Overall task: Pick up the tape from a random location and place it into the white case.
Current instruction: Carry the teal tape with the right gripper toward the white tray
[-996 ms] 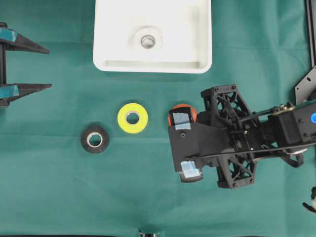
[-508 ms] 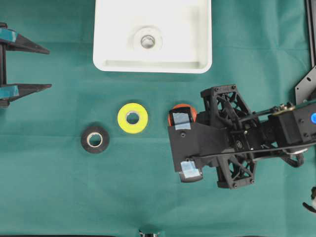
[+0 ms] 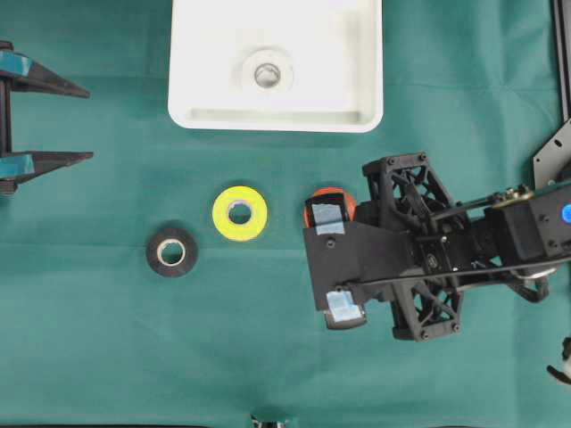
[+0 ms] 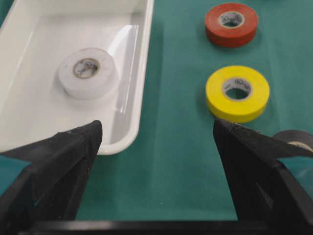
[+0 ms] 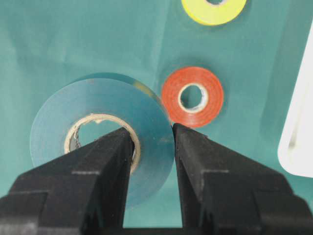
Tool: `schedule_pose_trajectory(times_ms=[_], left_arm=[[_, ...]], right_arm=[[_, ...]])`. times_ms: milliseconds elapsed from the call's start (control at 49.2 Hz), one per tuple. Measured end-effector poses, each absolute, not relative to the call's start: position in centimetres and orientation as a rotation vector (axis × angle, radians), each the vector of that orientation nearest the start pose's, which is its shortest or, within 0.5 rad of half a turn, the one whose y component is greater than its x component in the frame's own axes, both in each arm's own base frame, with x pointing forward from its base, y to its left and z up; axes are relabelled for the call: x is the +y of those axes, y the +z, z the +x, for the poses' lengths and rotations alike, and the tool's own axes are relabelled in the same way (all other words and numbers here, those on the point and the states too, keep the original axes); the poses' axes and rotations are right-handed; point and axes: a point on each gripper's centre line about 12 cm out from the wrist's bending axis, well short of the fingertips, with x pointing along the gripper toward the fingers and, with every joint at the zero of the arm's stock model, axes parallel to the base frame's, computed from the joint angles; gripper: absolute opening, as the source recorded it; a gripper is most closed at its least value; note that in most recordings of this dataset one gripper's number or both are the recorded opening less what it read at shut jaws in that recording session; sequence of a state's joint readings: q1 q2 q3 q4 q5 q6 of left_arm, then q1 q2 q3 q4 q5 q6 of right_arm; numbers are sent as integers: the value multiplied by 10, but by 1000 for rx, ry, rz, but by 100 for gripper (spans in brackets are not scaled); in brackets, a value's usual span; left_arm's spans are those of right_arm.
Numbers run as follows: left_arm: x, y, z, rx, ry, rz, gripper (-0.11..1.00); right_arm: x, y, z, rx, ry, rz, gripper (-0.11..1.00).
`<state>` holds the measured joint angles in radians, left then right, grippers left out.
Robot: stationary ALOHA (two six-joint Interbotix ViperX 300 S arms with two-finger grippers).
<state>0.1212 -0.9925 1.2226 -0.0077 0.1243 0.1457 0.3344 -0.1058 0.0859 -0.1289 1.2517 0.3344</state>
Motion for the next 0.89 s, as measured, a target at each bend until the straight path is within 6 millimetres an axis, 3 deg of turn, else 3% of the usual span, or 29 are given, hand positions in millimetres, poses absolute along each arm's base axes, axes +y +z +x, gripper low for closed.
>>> schedule_pose_trajectory(times_ms=[163, 346, 894], left_arm=[[22, 231, 183, 361, 94, 115, 96], [22, 231, 183, 363, 94, 115, 96], [22, 231, 183, 363, 94, 113, 96]], right_arm=[[99, 326, 353, 1206, -22, -34, 27], [74, 325, 359, 1203, -84, -25, 27], [-44, 313, 364, 1201, -336, 105, 27]])
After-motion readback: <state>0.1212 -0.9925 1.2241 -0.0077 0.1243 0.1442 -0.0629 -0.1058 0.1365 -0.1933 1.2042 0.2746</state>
